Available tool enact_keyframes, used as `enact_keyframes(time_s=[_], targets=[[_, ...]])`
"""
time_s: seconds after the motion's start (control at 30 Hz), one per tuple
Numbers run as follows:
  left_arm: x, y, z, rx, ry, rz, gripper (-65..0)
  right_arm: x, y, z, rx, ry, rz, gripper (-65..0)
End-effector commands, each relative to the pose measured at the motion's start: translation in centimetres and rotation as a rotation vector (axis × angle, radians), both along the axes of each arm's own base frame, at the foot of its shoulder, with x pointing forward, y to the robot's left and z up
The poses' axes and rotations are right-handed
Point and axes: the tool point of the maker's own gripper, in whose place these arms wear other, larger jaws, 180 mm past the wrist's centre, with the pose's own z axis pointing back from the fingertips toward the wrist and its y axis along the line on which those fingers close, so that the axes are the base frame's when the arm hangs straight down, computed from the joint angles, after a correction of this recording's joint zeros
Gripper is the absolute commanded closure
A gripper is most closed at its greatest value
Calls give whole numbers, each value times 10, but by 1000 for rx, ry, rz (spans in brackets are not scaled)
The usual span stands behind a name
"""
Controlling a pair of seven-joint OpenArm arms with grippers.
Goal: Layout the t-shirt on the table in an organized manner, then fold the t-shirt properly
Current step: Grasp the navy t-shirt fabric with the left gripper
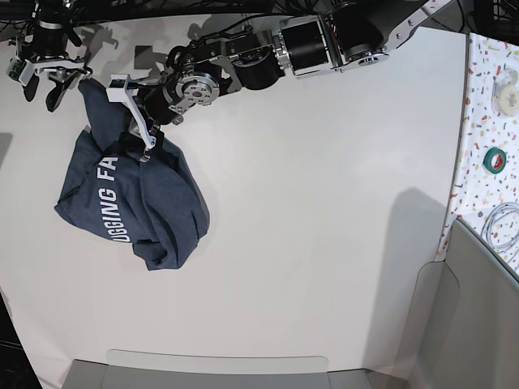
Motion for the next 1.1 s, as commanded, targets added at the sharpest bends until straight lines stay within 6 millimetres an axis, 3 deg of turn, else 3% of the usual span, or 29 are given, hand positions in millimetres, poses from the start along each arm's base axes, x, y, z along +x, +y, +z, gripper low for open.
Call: enact_keyframes(time_s=[0.0,0.4,1.07], targets=[[6,-11,20,-47,-38,-7,-211,2,-2,11,-26,-36,7,-319],[35,-9,39,-37,-112,4,-211,2,-1,11,-23,-35,6,-319],[40,-9,44,-39,-127,6,-211,2,-1,10,-22,-35,4,-319]])
